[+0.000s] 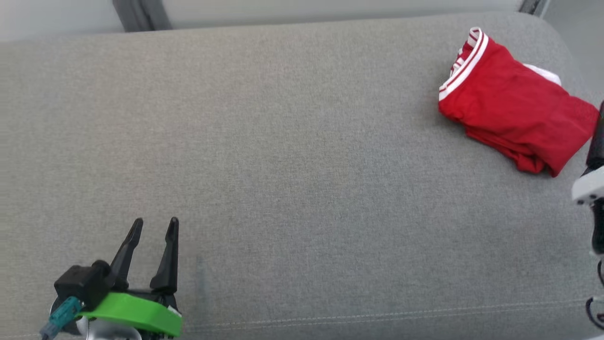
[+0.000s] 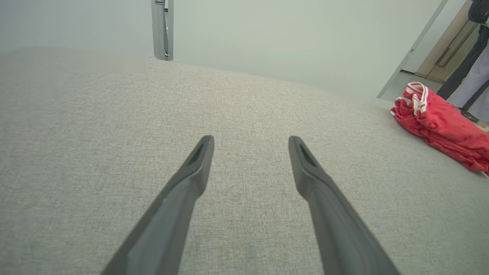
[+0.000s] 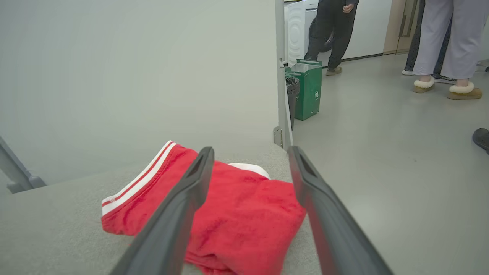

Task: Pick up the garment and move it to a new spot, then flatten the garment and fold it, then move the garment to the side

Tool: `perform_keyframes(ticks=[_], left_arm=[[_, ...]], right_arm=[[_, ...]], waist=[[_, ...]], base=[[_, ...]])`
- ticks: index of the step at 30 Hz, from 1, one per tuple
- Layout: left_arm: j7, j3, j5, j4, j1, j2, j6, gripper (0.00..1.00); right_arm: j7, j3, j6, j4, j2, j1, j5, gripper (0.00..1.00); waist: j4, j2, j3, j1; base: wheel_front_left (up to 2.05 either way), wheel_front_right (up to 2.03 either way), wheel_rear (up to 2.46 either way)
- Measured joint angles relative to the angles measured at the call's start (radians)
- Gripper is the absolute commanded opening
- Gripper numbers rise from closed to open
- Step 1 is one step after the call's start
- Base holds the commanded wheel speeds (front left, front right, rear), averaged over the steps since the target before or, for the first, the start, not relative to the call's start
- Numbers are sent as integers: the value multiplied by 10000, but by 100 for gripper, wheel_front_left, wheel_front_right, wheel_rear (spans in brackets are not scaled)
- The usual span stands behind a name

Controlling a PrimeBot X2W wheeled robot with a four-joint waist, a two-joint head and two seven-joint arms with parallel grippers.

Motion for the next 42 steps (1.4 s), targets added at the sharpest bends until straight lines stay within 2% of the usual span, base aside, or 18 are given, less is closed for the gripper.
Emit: perform_keyframes(ticks=[15, 25, 39, 40, 42], left_arm=[[0, 748, 554, 127, 984, -188, 541, 100], [0, 755, 669, 192, 1499, -230, 499, 100], [0, 541, 884, 261, 1614, -305, 311, 100], [0, 481, 884, 276, 1618, -311, 295, 0], [2, 347, 886, 401, 1634, -339, 263, 0]], right_arm=[[2, 752, -2, -1187, 1246, 3005, -1179, 100], [2, 652, -12, -1722, 1875, 4186, -1747, 100], [2, 460, -13, -2188, 2420, 4768, -2265, 100], [2, 395, -13, -2222, 2429, 4802, -2322, 0], [4, 305, -2, -2176, 2466, 4877, -2385, 0]], waist=[[508, 0, -1688, 0], [778, 0, -2106, 0], [529, 0, -2203, 0], [505, 0, -2202, 0], [484, 0, -2201, 0]], base=[[0, 0, 0], [0, 0, 0], [0, 0, 0], [0, 0, 0], [0, 0, 0]])
